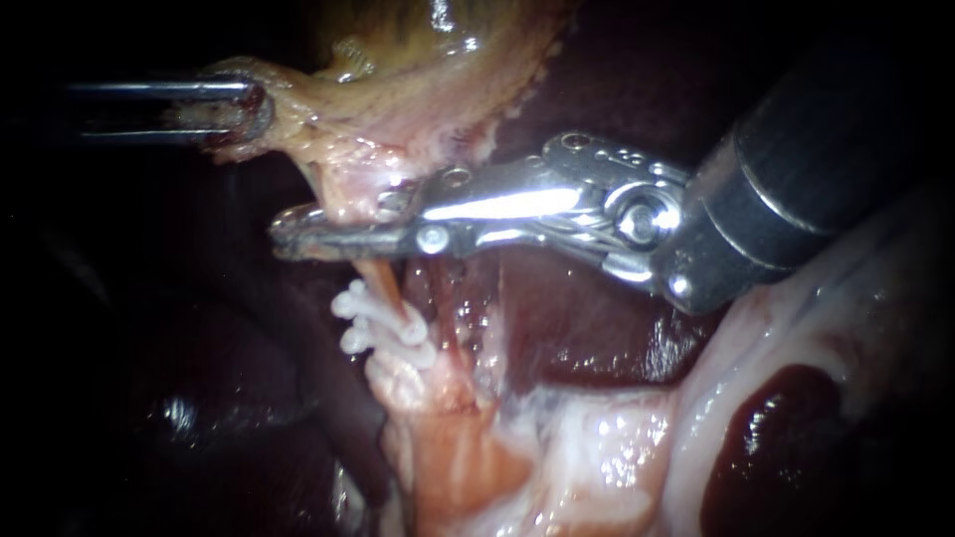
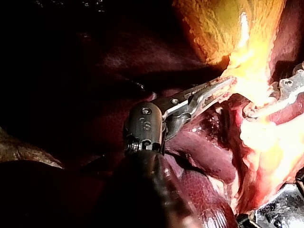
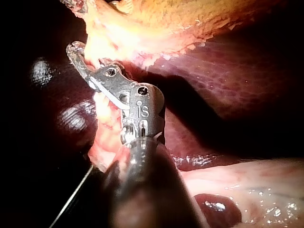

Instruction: Clipping third clip left tube

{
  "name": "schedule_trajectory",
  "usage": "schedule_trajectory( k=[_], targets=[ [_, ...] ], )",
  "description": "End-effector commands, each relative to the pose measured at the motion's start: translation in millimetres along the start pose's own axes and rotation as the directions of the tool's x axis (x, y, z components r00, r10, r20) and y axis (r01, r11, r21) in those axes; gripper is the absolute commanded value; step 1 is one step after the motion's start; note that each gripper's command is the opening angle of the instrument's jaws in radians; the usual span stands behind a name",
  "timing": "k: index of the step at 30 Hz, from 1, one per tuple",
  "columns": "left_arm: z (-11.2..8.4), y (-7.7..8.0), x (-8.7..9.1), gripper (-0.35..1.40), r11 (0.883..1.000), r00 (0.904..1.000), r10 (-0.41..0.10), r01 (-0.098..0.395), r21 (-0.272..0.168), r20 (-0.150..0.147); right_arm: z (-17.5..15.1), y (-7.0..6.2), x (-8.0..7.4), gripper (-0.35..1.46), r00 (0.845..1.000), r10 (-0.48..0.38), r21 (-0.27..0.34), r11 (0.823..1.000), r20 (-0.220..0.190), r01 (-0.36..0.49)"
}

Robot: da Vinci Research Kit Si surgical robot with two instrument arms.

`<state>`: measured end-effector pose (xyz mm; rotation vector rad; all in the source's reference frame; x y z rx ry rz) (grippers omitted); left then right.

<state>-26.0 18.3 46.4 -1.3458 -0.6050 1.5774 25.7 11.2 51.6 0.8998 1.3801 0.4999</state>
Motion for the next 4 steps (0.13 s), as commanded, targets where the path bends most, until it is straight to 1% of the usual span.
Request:
schedule_trajectory(
  k=[1,4],
  targets=[
    [0.0,0.0,0.0,-0.35,1.000,1.0000,0.000,0.000,0.001,0.000,0.0,0.0,0.0,-0.35,1.000,0.000,0.000,1.000,0.000,0.000],
    [0.0,-0.1,0.0,-0.35,1.000,1.0000,0.000,0.000,0.000,0.000,0.0,0.2,-0.1,-0.35,1.000,-0.001,-0.003,1.000,-0.001,0.001]
  ],
)
